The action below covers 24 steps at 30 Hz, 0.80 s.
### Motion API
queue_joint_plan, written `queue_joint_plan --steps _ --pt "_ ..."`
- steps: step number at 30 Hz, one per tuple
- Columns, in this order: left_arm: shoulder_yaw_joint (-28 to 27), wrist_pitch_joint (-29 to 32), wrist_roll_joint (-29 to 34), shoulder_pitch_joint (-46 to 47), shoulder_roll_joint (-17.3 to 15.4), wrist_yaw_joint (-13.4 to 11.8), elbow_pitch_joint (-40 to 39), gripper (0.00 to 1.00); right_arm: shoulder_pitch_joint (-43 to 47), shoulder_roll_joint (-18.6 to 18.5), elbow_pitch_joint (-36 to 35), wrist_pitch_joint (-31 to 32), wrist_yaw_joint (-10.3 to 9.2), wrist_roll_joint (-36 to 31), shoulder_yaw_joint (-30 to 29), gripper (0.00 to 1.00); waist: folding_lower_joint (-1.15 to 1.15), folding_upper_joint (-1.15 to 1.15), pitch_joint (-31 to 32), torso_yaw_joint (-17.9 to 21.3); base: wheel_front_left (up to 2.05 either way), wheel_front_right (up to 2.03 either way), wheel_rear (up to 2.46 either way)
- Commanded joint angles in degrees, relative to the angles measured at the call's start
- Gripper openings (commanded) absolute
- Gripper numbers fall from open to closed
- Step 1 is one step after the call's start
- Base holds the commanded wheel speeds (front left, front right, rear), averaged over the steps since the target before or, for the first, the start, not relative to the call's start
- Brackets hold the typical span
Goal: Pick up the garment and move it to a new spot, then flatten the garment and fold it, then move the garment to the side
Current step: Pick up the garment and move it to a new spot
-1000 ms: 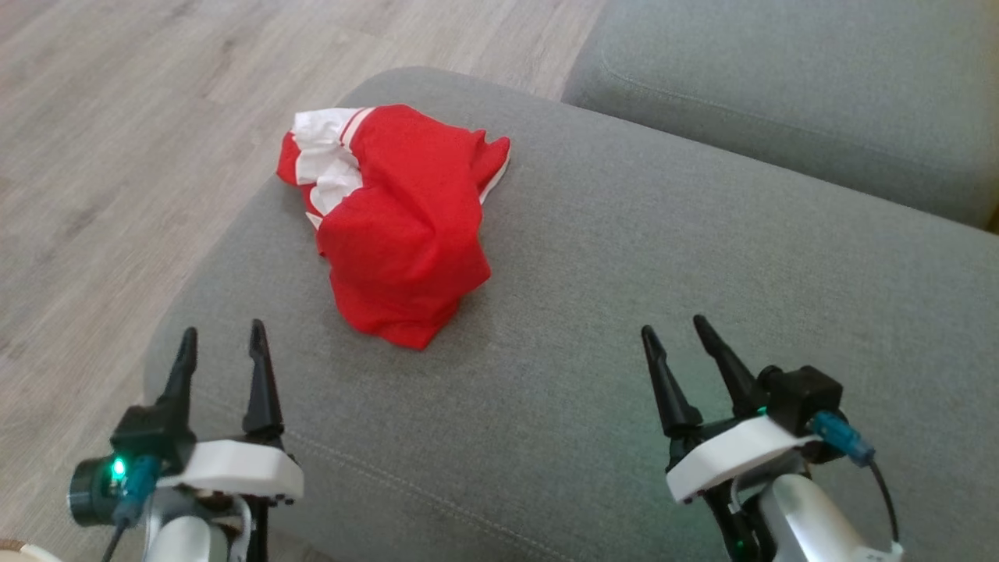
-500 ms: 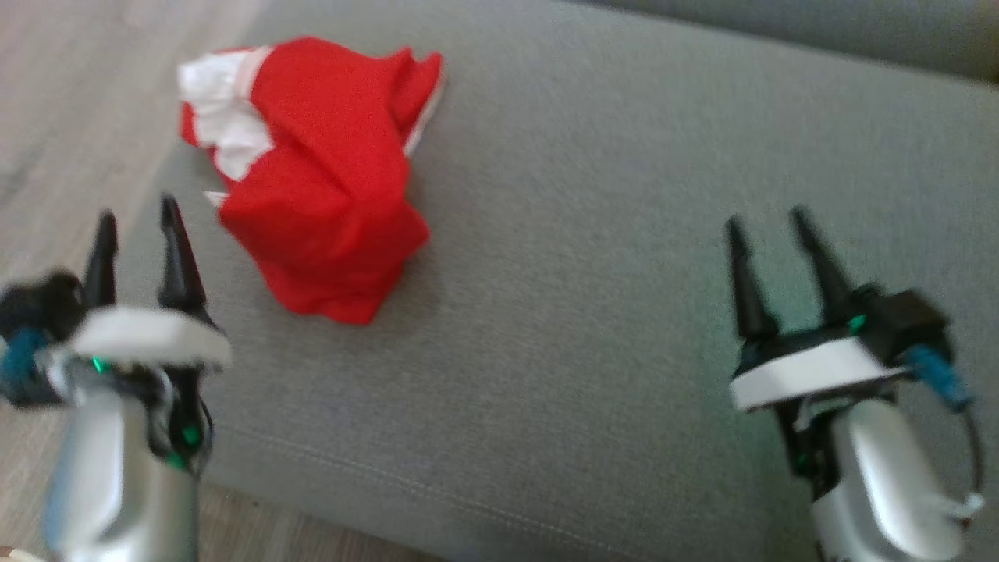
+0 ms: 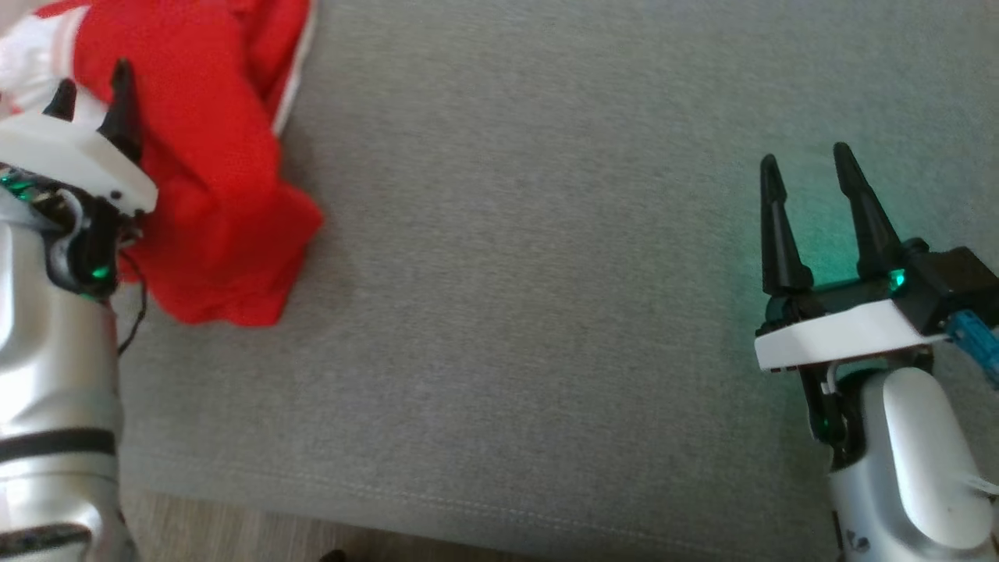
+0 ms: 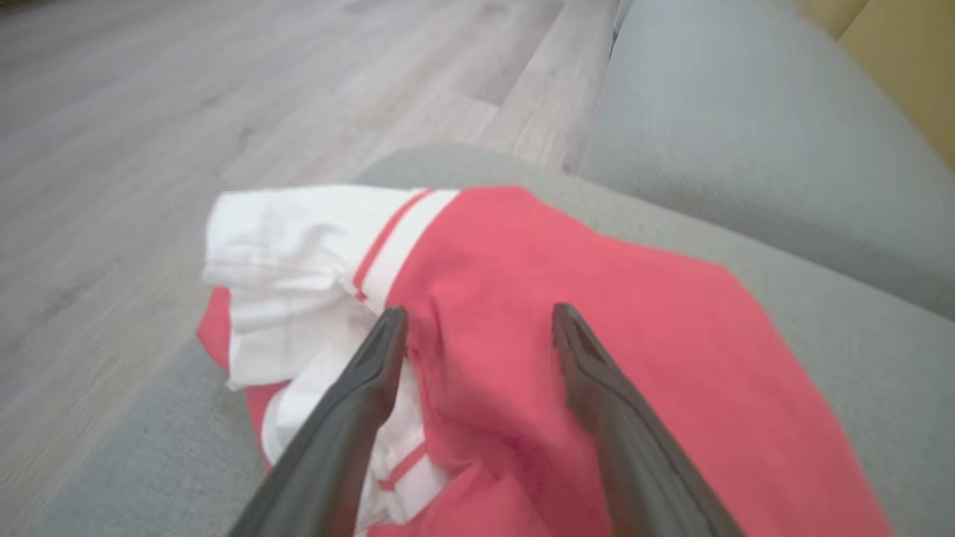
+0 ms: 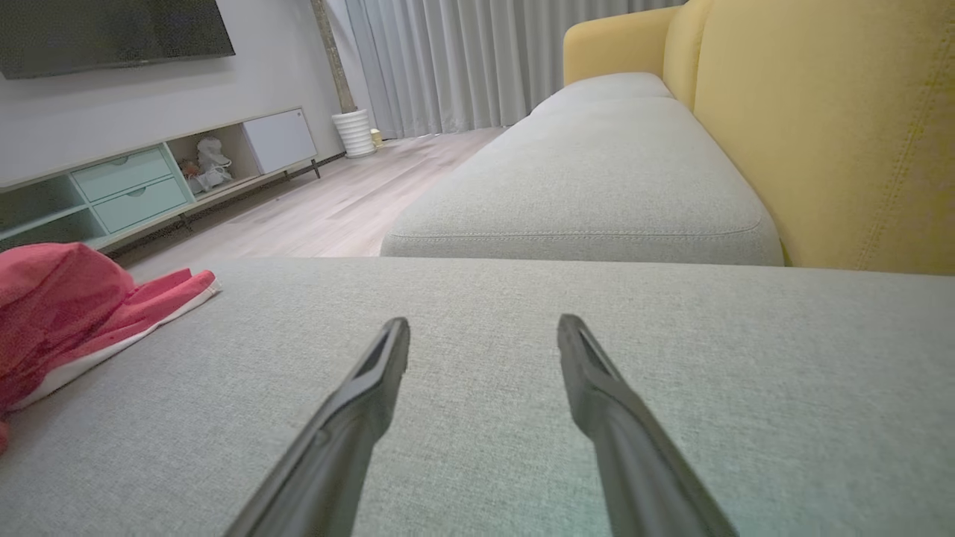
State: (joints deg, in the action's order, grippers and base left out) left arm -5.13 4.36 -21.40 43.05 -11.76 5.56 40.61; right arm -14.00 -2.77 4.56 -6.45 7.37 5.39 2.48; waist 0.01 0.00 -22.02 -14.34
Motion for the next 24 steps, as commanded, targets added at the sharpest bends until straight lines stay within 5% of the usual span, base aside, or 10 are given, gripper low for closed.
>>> queue_joint_plan --steps 1,9,11,24 --pt "-1.05 1.32 0.25 2.90 -4.26 -0.27 0.58 1.00 -1.79 -0.10 -2.54 0.20 0.12 -0.46 1.91 1.00 -0.01 0.00 -1.79 2.08 0.00 0.00 0.00" --pt "-0.33 3.84 1.71 8.03 -7.76 -2.59 10.65 1.00 -1.71 -0.10 -3.16 -0.13 0.12 -0.15 1.99 1.00 -0.01 0.00 -3.03 4.77 0.00 0.00 0.00" --pt "-0.15 3.77 1.71 8.72 -8.10 -2.50 12.40 0.00 -1.71 -0.10 -3.10 -0.28 0.12 -0.11 2.00 1.00 -0.01 0.00 -3.18 5.11 0.00 0.00 0.00" --pt "0.27 -10.54 1.37 10.94 -7.91 -1.32 13.07 0.00 -1.41 -0.10 0.68 -2.33 0.12 1.67 2.74 1.00 -0.01 0.00 1.90 4.78 0.00 0.00 0.00"
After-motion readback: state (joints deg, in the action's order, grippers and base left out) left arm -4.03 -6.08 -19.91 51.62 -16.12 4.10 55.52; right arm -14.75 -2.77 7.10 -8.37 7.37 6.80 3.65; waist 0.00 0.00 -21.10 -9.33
